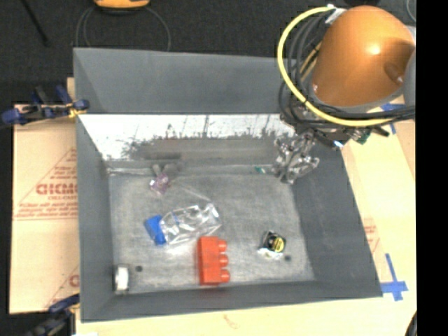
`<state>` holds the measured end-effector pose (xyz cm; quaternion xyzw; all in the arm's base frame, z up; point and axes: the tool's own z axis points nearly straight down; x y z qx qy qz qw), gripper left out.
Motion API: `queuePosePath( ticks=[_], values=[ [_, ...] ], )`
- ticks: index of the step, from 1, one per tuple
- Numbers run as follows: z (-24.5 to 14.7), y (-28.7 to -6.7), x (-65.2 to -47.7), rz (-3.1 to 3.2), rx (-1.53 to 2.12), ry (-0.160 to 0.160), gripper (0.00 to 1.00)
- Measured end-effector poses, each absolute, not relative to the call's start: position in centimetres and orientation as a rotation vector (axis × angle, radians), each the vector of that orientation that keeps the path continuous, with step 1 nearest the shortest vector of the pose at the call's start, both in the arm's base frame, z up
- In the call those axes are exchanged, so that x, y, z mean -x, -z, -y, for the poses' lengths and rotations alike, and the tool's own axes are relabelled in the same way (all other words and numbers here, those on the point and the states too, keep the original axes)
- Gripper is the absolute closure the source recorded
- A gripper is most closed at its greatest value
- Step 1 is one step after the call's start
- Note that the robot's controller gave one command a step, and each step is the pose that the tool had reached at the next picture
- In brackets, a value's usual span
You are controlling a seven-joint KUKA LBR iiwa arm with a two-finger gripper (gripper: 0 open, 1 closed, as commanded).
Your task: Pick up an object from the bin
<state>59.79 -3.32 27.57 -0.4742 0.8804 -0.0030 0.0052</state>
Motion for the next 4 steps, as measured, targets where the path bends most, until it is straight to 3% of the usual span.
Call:
queuePosePath(
  ticks=[1,2,3,4],
  values=[
    [5.1,-16.4,-59.1,-2.688,1.630,-0.008,1.00],
    [5.9,-25.1,-48.1,-2.489,1.915,0.003,1.00],
    [8.1,-16.5,-47.9,-2.358,2.079,-0.009,1.00],
    [8.1,-16.8,-48.0,-2.354,2.078,0.002,0.00]
  ],
)
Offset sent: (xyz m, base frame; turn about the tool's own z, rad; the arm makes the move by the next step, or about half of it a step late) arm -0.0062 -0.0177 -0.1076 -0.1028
